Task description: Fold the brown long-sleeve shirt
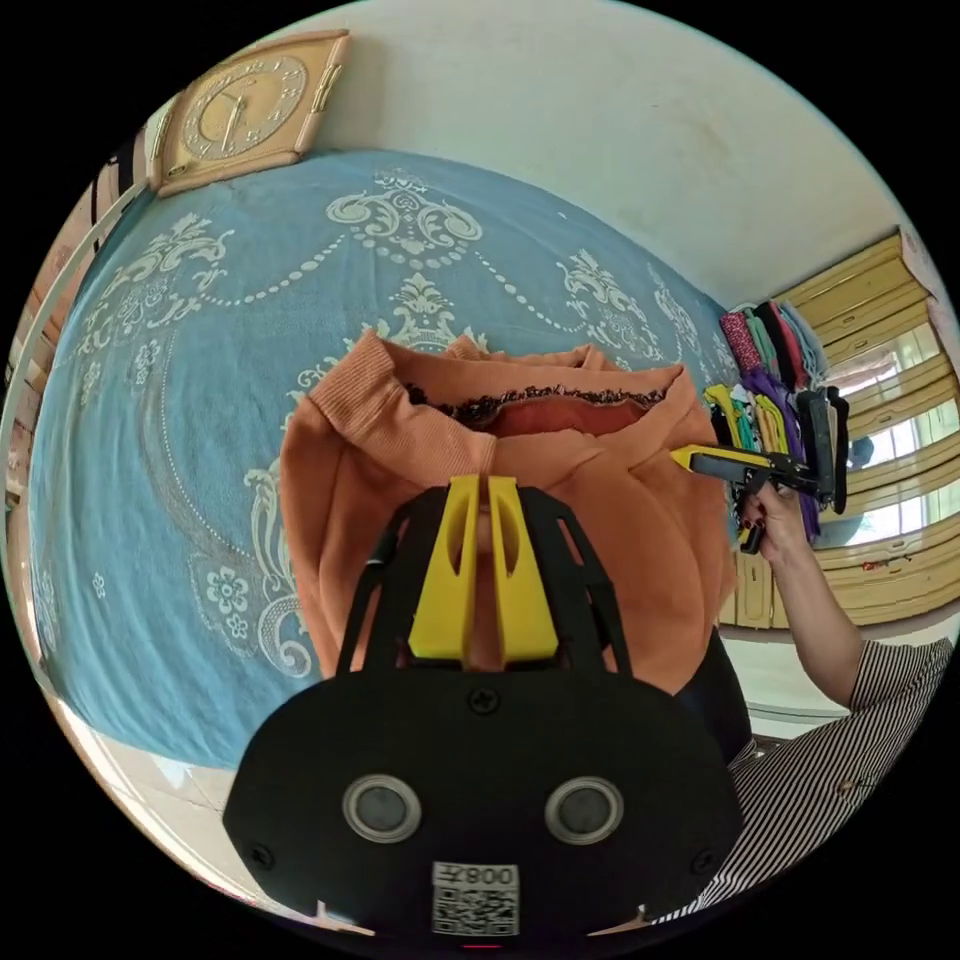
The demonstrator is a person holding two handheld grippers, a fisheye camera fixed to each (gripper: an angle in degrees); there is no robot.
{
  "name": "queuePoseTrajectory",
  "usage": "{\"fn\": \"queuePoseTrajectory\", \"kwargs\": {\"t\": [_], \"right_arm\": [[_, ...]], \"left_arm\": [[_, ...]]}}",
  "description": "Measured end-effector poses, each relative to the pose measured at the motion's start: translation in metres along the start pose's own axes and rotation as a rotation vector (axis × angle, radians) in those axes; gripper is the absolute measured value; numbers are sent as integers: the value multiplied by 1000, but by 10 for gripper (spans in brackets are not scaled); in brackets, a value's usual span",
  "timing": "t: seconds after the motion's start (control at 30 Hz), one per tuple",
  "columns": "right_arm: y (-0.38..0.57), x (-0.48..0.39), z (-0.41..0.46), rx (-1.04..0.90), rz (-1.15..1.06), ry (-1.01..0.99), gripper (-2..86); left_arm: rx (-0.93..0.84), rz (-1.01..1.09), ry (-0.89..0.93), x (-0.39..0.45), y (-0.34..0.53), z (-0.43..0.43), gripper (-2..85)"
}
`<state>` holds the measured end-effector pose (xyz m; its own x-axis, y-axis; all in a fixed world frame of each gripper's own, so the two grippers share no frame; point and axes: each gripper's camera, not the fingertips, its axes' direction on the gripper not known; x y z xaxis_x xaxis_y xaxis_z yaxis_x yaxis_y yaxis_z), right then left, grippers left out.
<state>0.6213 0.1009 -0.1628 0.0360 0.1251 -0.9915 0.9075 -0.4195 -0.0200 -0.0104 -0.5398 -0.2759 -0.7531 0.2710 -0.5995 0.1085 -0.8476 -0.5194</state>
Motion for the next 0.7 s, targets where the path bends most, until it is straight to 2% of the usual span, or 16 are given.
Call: {"fn": "queuePoseTrajectory", "kwargs": {"t": [0.17, 0.27, 0.7], "right_arm": [[-6, -6, -67, 202, -27, -63, 1], [-20, -8, -88, 260, -45, -55, 1], [-94, 21, -2, 35, 11, 7, 2]], "left_arm": [[166, 26, 14, 11, -17, -41, 21], [212, 14, 7, 9, -33, -51, 21], [41, -83, -118, -16, -88, 18, 21]]}}
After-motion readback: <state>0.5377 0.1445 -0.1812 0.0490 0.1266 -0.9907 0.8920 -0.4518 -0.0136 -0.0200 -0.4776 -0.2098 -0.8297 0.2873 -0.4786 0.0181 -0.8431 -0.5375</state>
